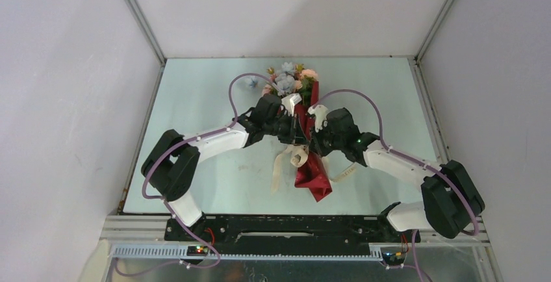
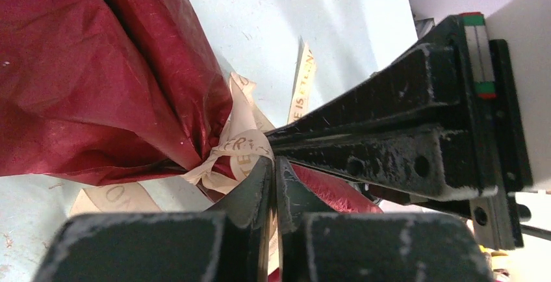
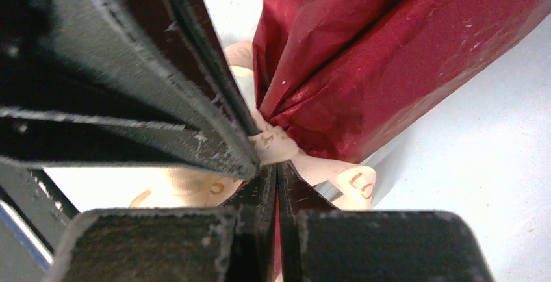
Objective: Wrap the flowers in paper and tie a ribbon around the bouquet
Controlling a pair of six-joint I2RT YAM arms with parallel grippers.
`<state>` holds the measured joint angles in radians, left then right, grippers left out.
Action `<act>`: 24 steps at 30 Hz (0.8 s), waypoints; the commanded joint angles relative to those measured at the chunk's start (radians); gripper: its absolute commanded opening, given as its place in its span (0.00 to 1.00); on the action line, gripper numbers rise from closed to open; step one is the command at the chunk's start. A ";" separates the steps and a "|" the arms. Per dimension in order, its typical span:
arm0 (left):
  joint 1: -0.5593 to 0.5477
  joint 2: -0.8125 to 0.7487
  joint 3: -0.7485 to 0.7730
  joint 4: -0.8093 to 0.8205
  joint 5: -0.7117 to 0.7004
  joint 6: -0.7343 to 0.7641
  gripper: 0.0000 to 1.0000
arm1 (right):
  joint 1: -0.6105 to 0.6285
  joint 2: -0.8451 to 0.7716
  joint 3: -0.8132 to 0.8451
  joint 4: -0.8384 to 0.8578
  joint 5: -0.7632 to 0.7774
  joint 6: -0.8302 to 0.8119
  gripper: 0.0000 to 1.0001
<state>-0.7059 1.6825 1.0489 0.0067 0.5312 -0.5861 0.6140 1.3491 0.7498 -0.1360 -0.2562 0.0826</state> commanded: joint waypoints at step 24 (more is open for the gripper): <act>0.015 -0.015 -0.031 0.067 0.032 -0.035 0.13 | -0.031 -0.089 -0.098 0.209 -0.247 0.257 0.00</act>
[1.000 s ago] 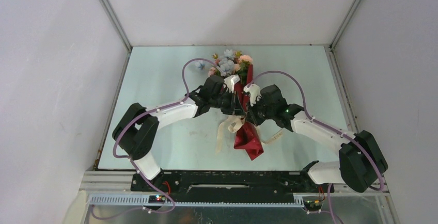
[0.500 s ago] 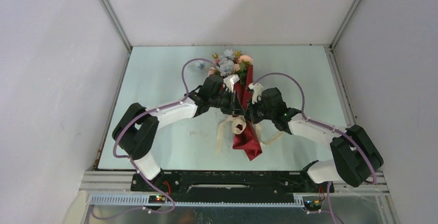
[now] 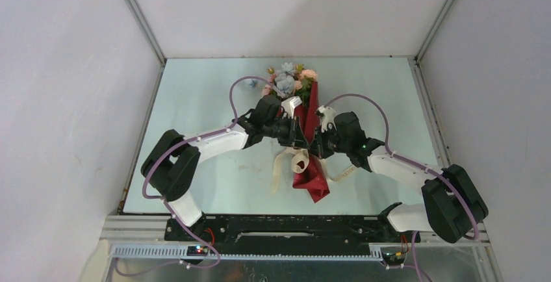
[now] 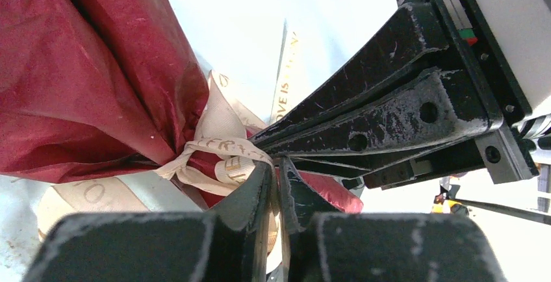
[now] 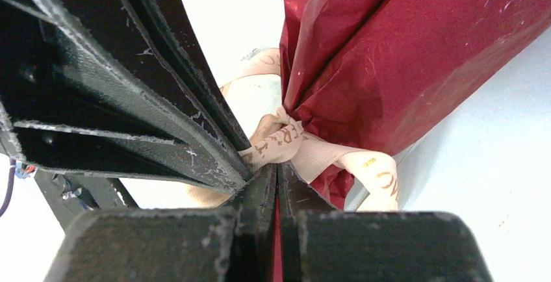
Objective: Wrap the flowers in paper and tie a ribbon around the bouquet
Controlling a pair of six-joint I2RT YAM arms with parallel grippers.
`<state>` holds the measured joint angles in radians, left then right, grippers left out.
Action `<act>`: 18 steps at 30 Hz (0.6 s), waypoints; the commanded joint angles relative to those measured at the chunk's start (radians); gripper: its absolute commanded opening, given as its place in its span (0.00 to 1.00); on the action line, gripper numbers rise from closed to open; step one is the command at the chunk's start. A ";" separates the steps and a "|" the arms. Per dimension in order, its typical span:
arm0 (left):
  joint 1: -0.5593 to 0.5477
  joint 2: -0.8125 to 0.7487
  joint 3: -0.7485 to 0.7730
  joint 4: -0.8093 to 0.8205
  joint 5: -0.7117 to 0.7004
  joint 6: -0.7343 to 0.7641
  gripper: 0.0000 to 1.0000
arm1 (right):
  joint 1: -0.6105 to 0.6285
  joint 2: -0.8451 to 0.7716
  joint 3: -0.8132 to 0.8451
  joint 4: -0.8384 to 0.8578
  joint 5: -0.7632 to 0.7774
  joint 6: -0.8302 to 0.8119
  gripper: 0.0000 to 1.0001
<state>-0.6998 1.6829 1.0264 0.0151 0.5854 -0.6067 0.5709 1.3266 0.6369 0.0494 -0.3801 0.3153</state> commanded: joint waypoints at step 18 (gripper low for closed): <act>0.046 -0.085 -0.047 0.023 -0.070 0.022 0.55 | 0.029 0.067 0.003 0.154 -0.036 -0.046 0.00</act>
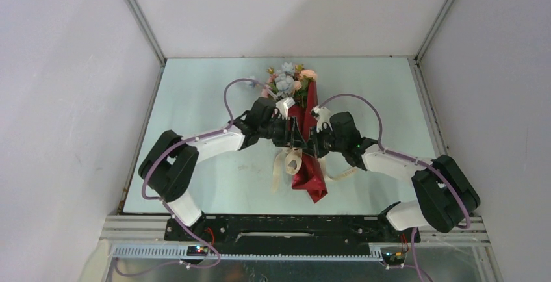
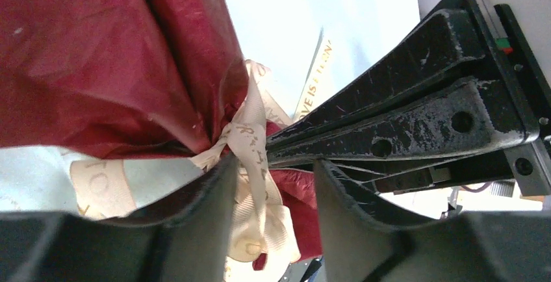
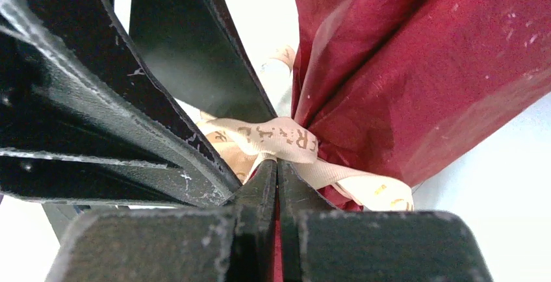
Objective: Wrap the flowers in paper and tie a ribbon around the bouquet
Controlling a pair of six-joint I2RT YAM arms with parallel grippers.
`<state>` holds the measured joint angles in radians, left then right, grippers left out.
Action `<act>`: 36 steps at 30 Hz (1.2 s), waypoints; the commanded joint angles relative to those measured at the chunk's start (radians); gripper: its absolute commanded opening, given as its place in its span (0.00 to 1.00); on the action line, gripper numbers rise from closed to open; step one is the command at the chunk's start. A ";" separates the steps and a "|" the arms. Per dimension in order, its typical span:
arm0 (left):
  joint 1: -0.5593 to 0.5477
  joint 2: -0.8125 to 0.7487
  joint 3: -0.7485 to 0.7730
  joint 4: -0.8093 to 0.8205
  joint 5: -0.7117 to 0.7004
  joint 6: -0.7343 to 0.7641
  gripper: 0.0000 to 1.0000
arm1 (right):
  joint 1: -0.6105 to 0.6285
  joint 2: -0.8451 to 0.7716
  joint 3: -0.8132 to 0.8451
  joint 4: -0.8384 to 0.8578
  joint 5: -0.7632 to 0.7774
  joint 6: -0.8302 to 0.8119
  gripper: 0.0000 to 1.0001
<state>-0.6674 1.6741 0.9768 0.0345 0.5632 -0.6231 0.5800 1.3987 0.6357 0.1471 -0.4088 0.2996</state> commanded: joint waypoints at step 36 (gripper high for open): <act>0.028 0.036 0.056 -0.052 0.077 0.146 0.39 | 0.039 0.002 0.004 0.056 0.073 -0.056 0.00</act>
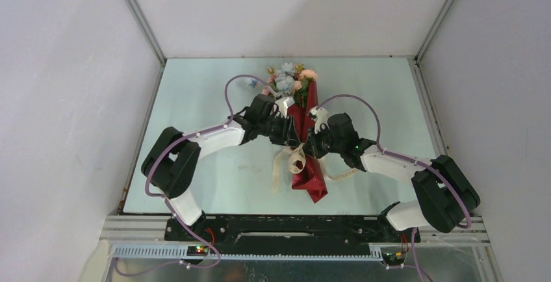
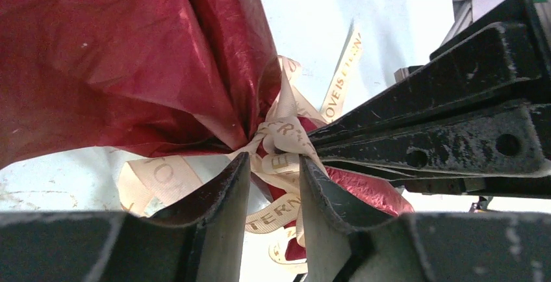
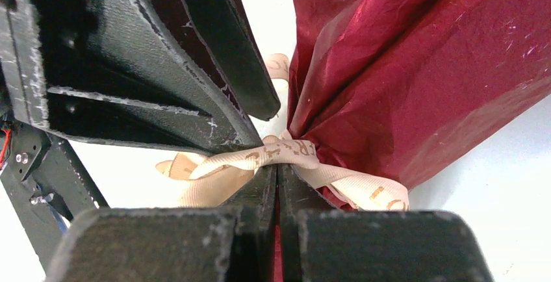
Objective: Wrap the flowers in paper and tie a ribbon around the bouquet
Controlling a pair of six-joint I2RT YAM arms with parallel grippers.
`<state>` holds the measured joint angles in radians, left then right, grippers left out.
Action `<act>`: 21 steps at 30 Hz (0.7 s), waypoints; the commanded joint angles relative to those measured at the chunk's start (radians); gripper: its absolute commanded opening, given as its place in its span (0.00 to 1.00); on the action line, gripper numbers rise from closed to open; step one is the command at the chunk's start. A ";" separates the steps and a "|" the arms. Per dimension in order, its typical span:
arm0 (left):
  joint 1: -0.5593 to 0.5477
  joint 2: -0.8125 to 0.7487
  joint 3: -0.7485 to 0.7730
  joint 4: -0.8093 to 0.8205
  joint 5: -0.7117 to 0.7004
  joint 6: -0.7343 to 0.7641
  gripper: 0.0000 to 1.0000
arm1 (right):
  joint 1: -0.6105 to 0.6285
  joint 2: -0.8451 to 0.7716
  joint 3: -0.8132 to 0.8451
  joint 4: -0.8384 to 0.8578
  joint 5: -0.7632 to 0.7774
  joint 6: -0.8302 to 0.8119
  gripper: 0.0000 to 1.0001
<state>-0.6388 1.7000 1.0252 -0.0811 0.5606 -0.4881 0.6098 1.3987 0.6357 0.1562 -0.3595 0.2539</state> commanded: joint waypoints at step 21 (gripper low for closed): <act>-0.002 0.064 -0.017 0.173 0.167 -0.057 0.14 | 0.047 -0.002 0.004 0.110 0.051 -0.010 0.04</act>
<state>-0.6361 1.7485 1.0107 0.0223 0.6933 -0.5262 0.6304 1.4044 0.6315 0.1749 -0.2874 0.2508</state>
